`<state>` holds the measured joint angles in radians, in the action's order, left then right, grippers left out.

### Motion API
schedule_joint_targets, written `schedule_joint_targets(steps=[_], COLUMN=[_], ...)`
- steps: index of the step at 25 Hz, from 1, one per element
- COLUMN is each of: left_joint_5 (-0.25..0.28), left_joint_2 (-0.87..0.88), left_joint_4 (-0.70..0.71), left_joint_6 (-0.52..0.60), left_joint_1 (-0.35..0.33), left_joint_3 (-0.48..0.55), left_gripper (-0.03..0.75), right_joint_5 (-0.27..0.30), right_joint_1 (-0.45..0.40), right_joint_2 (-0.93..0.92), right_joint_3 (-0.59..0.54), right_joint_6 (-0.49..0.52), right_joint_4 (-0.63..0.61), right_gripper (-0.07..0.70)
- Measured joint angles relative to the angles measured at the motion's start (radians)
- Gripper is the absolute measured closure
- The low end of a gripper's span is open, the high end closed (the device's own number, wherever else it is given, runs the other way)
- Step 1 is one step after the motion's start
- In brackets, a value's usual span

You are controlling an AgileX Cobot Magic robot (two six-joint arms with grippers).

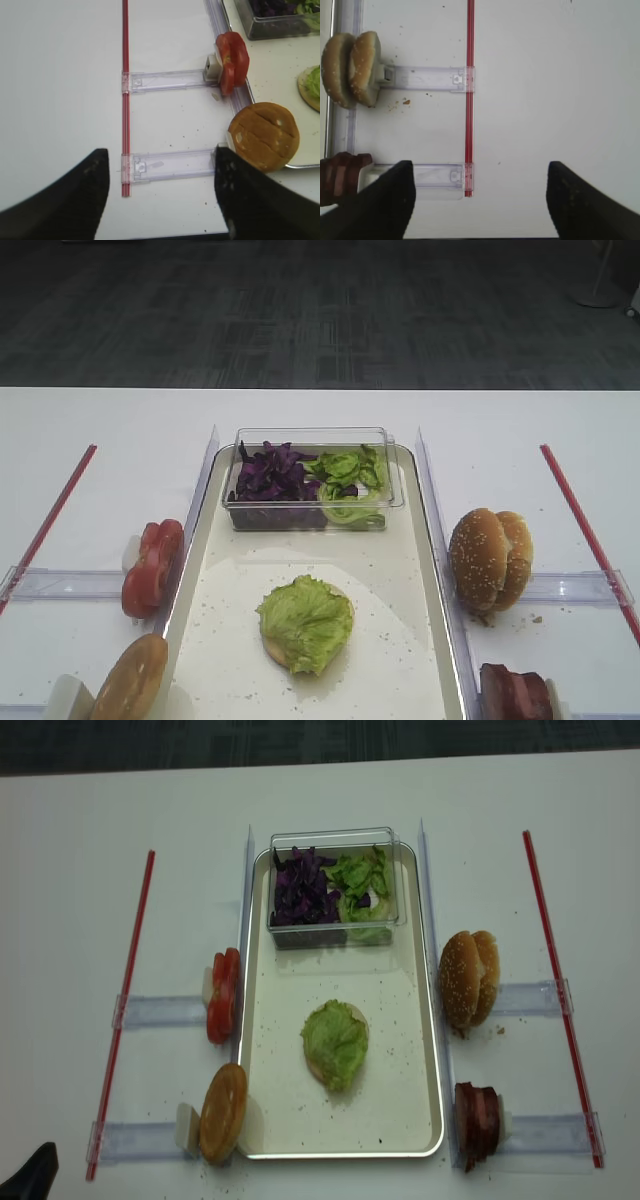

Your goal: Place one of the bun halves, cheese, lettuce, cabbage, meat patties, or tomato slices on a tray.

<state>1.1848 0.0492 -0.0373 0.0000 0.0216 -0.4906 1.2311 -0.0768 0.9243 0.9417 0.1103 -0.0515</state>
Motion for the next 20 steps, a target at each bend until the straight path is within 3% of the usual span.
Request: schedule_joint_targets(steps=[10, 20], left_joint_5=[0.0, 0.0], left_joint_2=[0.0, 0.0], left_joint_4=[0.0, 0.0], left_joint_6=[0.0, 0.0], left_joint_1=[0.0, 0.0], left_joint_3=[0.0, 0.0], left_gripper=[0.296, 0.296], right_joint_5=[-0.072, -0.119], right_joint_1=[0.0, 0.0], right_joint_2=[-0.366, -0.557], right_joint_3=[-0.299, -0.438], right_joint_6=[-0.01, -0.017], right_joint_4=[0.0, -0.009], right_gripper=[0.067, 0.067])
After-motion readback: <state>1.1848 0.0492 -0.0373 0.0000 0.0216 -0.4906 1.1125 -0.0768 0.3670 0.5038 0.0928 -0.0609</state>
